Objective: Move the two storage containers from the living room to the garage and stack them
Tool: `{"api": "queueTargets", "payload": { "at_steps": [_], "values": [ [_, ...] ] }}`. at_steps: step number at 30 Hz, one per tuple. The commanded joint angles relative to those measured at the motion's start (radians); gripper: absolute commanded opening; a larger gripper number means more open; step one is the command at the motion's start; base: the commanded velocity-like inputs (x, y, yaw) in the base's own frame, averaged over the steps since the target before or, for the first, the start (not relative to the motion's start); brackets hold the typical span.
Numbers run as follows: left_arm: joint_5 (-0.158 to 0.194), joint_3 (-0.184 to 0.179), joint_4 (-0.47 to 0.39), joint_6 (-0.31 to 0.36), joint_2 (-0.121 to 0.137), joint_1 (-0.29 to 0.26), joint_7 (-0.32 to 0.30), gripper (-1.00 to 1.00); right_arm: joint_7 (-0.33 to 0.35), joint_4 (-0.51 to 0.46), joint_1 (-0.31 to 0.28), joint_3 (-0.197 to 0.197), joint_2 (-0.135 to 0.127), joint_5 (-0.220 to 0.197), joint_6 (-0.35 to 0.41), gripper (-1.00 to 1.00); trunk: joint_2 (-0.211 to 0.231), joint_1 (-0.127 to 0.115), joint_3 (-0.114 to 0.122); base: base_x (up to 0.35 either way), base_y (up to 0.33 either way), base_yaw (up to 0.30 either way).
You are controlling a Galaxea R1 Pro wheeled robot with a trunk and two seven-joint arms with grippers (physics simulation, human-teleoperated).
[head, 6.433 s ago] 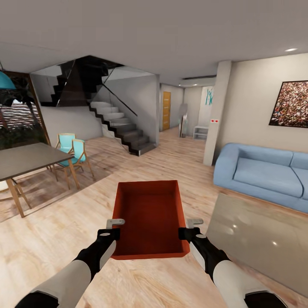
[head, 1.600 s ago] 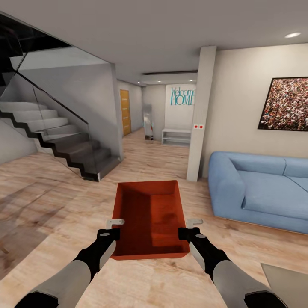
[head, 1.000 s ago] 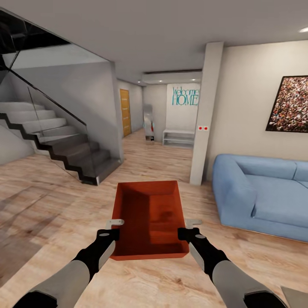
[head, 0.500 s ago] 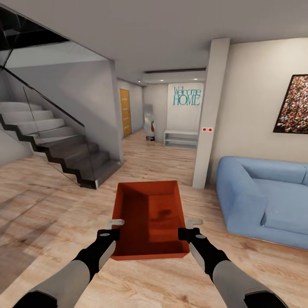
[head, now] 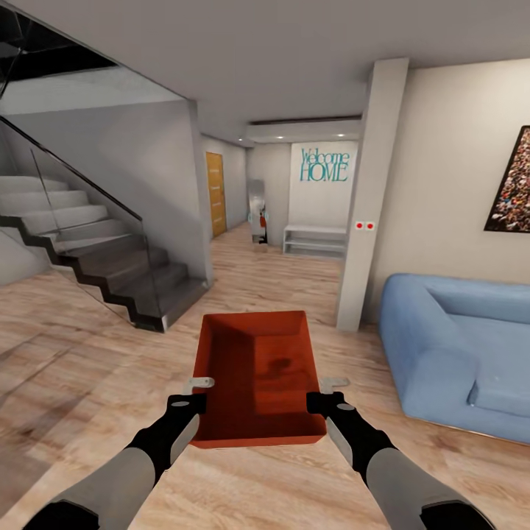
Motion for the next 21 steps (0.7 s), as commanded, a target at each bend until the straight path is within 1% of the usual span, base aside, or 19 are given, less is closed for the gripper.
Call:
{"api": "queueTargets", "payload": {
  "at_steps": [1, 21],
  "values": [
    [0.003, 0.085, -0.001, 0.008, 0.033, 0.000, 0.010, -1.00, -0.005, -0.005, 0.000, -0.025, -0.001, 0.002, 0.006, -1.00, -0.001, 0.001, 0.000, 0.321, 0.076, 0.000],
    [0.003, 0.085, -0.004, 0.007, 0.033, 0.000, 0.010, -1.00, -0.004, -0.007, 0.000, -0.026, -0.002, 0.002, 0.006, -1.00, -0.001, 0.001, 0.000, 0.321, 0.076, 0.000]
  ]
}}
